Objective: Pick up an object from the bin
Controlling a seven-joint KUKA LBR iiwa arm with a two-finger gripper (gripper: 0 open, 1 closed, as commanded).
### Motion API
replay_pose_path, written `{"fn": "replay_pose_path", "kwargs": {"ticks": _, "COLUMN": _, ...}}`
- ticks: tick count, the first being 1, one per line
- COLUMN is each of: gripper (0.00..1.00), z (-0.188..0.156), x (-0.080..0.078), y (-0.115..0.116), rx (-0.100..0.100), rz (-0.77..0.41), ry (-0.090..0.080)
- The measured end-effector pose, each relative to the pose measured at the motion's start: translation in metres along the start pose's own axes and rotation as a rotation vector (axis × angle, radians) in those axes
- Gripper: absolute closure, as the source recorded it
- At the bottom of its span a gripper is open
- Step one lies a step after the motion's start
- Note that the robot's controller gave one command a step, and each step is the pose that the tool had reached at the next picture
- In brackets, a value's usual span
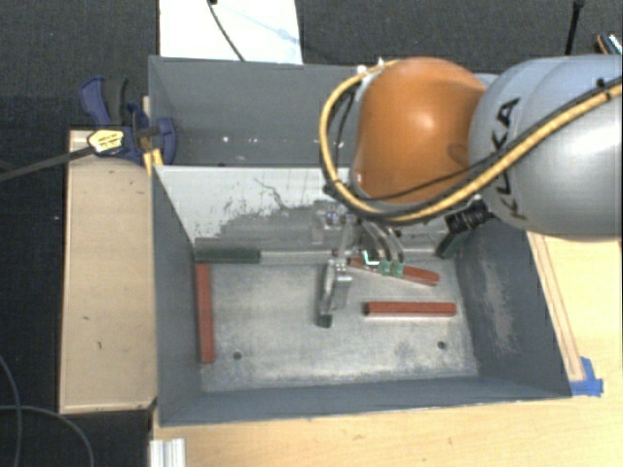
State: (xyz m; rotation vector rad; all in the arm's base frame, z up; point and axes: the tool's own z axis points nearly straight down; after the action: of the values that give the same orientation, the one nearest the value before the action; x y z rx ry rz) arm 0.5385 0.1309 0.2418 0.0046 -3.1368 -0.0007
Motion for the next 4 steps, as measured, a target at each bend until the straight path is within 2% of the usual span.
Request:
{"fn": "replay_pose_path", "kwargs": {"ticks": 1, "gripper": 0.00, "z": 0.076, "x": 0.011, "y": -0.065, "rx": 0.002, "rz": -0.152, "ry": 0.000}}
{"fn": "replay_pose_path", "kwargs": {"ticks": 2, "gripper": 0.00, "z": 0.163, "x": -0.017, "y": -0.129, "rx": 0.003, "rz": -0.149, "ry": 0.000}}
{"fn": "replay_pose_path", "kwargs": {"ticks": 3, "gripper": 0.00, "z": 0.171, "x": -0.020, "y": -0.172, "rx": 0.002, "rz": -0.090, "ry": -0.003}}
{"fn": "replay_pose_path", "kwargs": {"ticks": 4, "gripper": 1.00, "z": 0.170, "x": -0.020, "y": -0.169, "rx": -0.001, "rz": -0.089, "ry": -0.004}}
